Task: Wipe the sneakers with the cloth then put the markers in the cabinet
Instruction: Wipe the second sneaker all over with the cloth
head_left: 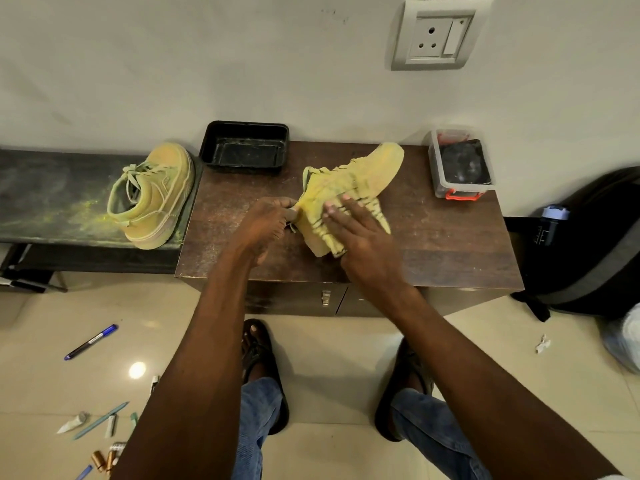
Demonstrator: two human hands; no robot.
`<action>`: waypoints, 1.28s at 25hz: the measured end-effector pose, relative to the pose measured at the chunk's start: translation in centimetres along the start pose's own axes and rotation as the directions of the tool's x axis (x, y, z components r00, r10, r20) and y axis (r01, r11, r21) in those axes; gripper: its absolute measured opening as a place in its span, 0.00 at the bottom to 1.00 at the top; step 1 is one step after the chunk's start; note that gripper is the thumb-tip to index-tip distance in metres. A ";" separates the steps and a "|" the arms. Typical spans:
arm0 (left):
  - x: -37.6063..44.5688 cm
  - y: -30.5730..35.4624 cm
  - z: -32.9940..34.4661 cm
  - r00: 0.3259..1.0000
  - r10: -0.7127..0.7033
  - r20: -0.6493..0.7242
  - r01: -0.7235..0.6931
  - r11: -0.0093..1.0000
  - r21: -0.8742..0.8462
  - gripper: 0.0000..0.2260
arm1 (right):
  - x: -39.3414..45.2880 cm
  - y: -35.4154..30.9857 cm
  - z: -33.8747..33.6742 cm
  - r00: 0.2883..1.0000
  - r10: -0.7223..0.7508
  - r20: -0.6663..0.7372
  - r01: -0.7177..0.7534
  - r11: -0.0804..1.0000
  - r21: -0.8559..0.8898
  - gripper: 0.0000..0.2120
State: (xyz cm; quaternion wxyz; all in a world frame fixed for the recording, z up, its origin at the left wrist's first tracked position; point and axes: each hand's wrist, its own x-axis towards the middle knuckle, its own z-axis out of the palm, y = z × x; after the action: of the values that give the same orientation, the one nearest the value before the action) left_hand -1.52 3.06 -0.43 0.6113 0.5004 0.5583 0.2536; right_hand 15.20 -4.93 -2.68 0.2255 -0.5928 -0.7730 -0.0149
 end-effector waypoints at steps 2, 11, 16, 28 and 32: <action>0.2 0.0 0.1 1.000 -0.026 -0.004 0.027 1.000 0.013 0.11 | 0.2 1.7 -0.6 0.955 0.289 -0.062 -0.284 0.955 0.084 0.29; 0.1 0.1 0.1 1.000 -0.011 0.011 0.012 1.000 -0.014 0.09 | -0.1 2.2 -0.1 0.949 0.307 -0.066 -0.297 0.946 0.134 0.31; 0.1 0.1 0.0 1.000 0.003 0.013 -0.004 1.000 0.026 0.11 | -0.7 -1.4 0.7 0.998 -0.065 0.007 0.064 0.994 0.084 0.28; -0.1 0.2 -0.1 0.998 0.035 -0.051 -0.027 0.989 0.145 0.09 | -1.1 1.6 1.4 0.994 0.101 -0.049 -0.095 0.988 0.119 0.31; 0.0 0.1 -0.1 0.996 0.053 -0.066 -0.038 0.977 0.209 0.10 | -1.6 0.3 1.2 0.973 0.219 -0.065 -0.203 0.959 0.200 0.31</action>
State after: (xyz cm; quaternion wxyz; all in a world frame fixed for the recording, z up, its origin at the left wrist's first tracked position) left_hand -1.61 3.15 -0.27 0.5296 0.5646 0.5915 0.2254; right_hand 15.38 -5.99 -4.41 0.3154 -0.6461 -0.6926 0.0582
